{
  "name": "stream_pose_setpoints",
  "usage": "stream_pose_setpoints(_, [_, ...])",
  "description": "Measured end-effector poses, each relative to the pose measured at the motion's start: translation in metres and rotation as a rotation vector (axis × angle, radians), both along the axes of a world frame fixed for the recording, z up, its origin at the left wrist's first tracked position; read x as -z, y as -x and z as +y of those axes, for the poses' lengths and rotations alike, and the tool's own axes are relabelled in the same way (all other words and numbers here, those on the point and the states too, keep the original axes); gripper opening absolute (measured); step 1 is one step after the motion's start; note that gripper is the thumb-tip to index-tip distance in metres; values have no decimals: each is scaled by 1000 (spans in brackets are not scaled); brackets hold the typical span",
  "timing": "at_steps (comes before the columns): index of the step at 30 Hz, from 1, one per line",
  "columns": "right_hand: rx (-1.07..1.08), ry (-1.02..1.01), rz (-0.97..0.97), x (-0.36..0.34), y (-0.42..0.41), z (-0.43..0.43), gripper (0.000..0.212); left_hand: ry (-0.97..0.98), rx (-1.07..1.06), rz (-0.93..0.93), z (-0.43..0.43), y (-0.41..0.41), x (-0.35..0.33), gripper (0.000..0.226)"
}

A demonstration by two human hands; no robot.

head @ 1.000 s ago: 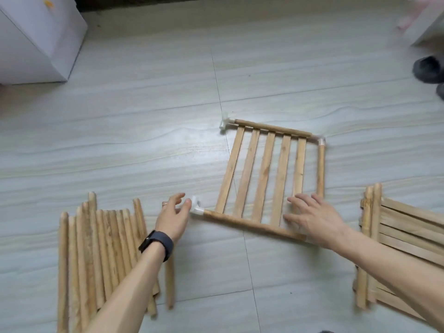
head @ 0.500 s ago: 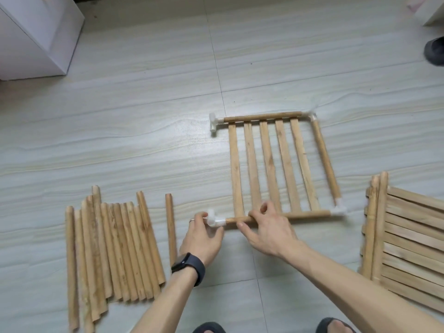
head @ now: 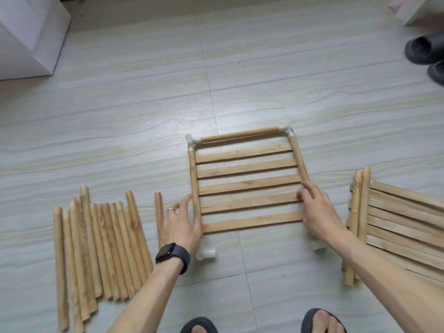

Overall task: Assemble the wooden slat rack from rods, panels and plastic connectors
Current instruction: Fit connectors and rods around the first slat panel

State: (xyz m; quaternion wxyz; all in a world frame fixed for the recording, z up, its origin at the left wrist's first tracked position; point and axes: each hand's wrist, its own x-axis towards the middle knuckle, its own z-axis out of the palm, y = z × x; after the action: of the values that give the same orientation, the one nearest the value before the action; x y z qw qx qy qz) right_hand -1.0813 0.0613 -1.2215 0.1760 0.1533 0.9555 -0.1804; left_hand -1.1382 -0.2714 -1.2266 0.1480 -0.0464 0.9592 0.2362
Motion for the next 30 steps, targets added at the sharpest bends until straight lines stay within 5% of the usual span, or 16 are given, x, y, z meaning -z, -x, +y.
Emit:
stream_pose_setpoints(3, [5, -28, 2, -2, 4, -4, 42, -198, -48, -90, 3, -8, 10, 40])
stream_pose_setpoints(10, [27, -268, -181, 0, 8, -28, 47, -235, 14, -36, 4, -18, 11, 42])
stream_pose_setpoints(15, [-264, -118, -114, 1, -9, -97, 63, -146, -273, 265, -54, -27, -5, 42])
stream_pose_setpoints(21, [-639, -152, -330, 4, -24, -160, 75, 203, -805, -65, -196, -54, -18, 59])
stream_pose_setpoints(25, [-727, -292, -356, 3, -25, -165, 78, 206, -789, -277, -256, -70, -8, 51])
stream_pose_setpoints(30, [-736, -255, -418, -5, -12, -167, 85, 235, -773, -226, -266, -73, 2, 30])
